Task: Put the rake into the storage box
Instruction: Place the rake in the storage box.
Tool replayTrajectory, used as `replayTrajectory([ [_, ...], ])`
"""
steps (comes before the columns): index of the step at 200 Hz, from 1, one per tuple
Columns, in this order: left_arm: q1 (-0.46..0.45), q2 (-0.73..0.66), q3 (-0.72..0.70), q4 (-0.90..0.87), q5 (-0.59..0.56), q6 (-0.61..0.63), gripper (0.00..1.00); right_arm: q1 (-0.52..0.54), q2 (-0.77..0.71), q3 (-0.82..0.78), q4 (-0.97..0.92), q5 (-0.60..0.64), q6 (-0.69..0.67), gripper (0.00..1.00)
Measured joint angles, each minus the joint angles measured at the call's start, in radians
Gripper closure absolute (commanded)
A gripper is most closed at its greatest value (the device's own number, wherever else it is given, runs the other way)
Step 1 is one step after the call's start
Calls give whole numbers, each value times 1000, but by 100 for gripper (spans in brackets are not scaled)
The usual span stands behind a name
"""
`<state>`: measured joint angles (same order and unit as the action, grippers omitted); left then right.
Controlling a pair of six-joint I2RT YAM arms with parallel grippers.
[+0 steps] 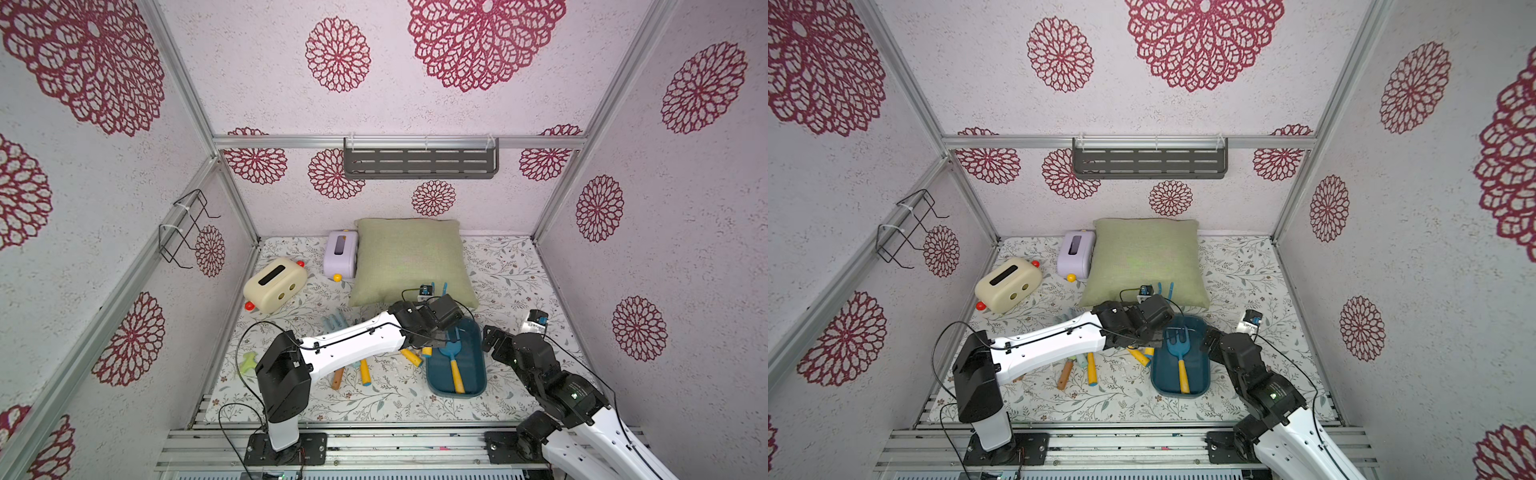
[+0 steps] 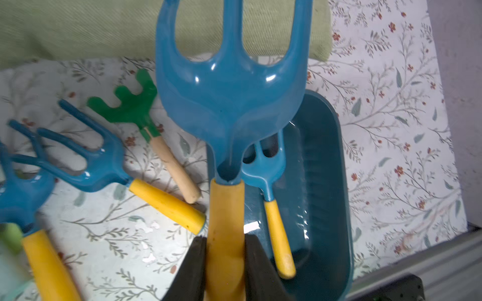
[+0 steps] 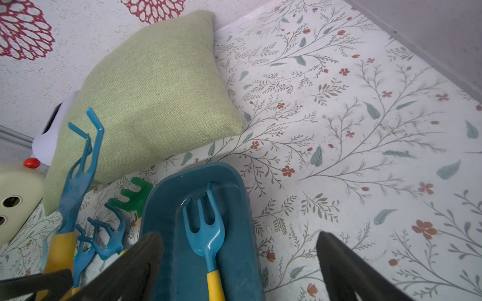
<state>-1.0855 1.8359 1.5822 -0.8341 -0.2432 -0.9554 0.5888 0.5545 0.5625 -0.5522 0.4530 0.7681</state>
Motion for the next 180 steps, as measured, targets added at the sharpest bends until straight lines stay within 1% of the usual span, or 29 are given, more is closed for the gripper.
replayTrajectory([
  [43, -37, 24, 2, 32, 75, 0, 87, 0, 0, 0, -20, 12, 20, 1],
  [82, -72, 24, -43, 88, 129, -9, 87, 0, 1, 0, -27, 5, 36, 1],
  [118, -86, 24, -66, 115, 149, -24, 87, 0, 0, 0, -31, -11, 45, 1],
  [180, -89, 24, -155, 142, 156, -64, 87, 0, 0, 0, -41, -26, 64, 1],
])
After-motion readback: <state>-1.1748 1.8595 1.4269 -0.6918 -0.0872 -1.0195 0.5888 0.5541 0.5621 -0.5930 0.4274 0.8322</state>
